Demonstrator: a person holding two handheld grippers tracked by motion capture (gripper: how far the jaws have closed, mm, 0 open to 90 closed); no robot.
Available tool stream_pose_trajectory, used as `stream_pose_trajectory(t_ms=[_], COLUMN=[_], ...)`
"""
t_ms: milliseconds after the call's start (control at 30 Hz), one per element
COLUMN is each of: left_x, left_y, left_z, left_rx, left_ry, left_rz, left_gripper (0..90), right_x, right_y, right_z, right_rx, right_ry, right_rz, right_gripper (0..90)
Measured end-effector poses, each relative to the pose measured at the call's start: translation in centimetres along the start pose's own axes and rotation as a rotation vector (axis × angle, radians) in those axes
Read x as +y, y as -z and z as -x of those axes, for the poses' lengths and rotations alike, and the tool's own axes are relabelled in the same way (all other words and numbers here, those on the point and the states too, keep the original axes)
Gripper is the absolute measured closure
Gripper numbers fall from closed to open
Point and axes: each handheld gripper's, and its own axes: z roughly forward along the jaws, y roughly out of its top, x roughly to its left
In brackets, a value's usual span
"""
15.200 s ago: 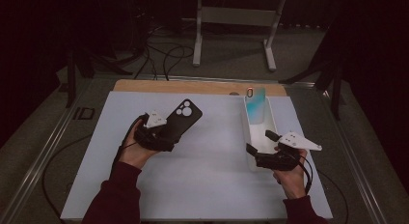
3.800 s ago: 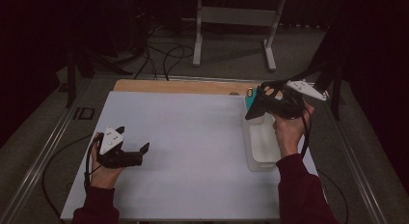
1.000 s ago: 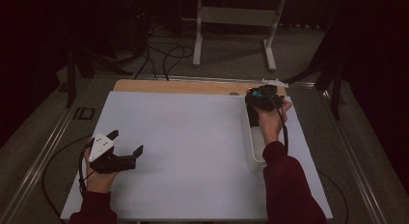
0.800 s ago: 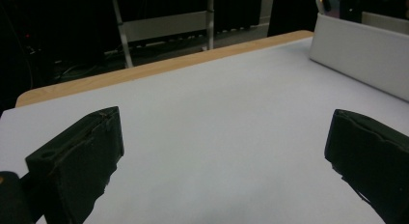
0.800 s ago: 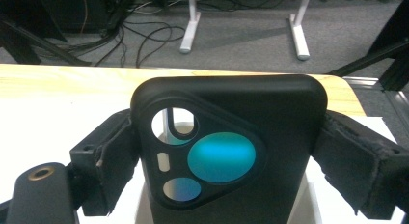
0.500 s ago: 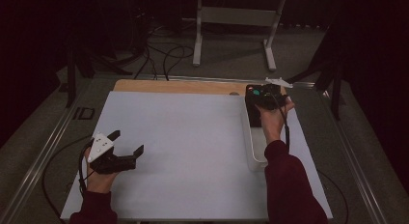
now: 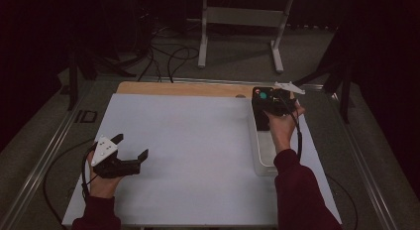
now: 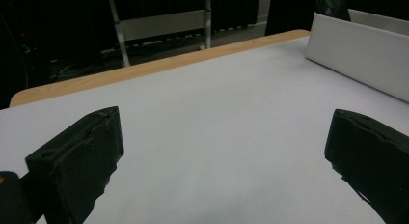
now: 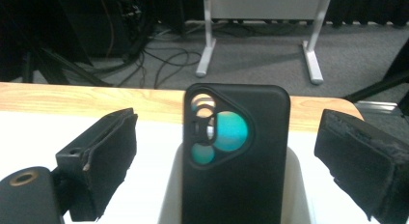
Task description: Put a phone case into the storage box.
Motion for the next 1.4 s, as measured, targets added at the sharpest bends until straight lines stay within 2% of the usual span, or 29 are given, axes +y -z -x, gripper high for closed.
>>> stream_pose_trajectory(t_ms=[267, 533, 700, 833, 933, 1033, 1167, 1267, 1333, 1400], left_x=[0.0, 0.0, 0.0, -0.1, -0.1, -0.2, -0.2, -0.2, -0.3, -0.3], left_y=[-0.1, -0.2, -0.2, -0.1, -0.1, -0.1, 0.1, 0.1, 0.3, 0.4], left_z=[0.1, 0.1, 0.1, 0.0, 0.0, 0.0, 0.0, -0.1, -0.2, -0.2], left_rx=[-0.005, -0.018, -0.018, -0.019, -0.02, -0.021, -0.028, -0.028, -0.028, -0.031], left_ry=[0.001, 0.007, 0.009, 0.008, 0.007, 0.01, 0.01, 0.011, 0.015, 0.016], left_rz=[-0.008, -0.018, -0.019, -0.022, -0.025, -0.027, -0.028, -0.028, -0.025, -0.022], left_gripper=[0.0, 0.0, 0.0, 0.0, 0.0, 0.0, 0.0, 0.0, 0.0, 0.0], right_x=[-0.8, -2.3, -3.4, -4.5, -5.3, -5.9, -7.2, -8.1, -8.8, -9.0], right_y=[2.6, 5.3, 6.8, 8.2, 8.8, 9.5, 10.7, 11.2, 11.9, 12.5], right_z=[-1.3, -1.3, -1.2, -1.1, -1.0, -0.9, -1.0, -1.1, -1.2, -1.3], right_rx=[0.075, 0.146, 0.188, 0.203, 0.216, 0.224, 0.264, 0.265, 0.273, 0.292], right_ry=[0.029, 0.08, 0.085, 0.103, 0.104, 0.094, 0.098, 0.113, 0.143, 0.141], right_rz=[0.042, 0.063, 0.073, 0.086, 0.081, 0.107, 0.119, 0.129, 0.137, 0.159], right_gripper=[7.4, 7.4, 7.5, 7.6, 7.6, 7.9, 7.9, 7.9, 7.9, 7.9])
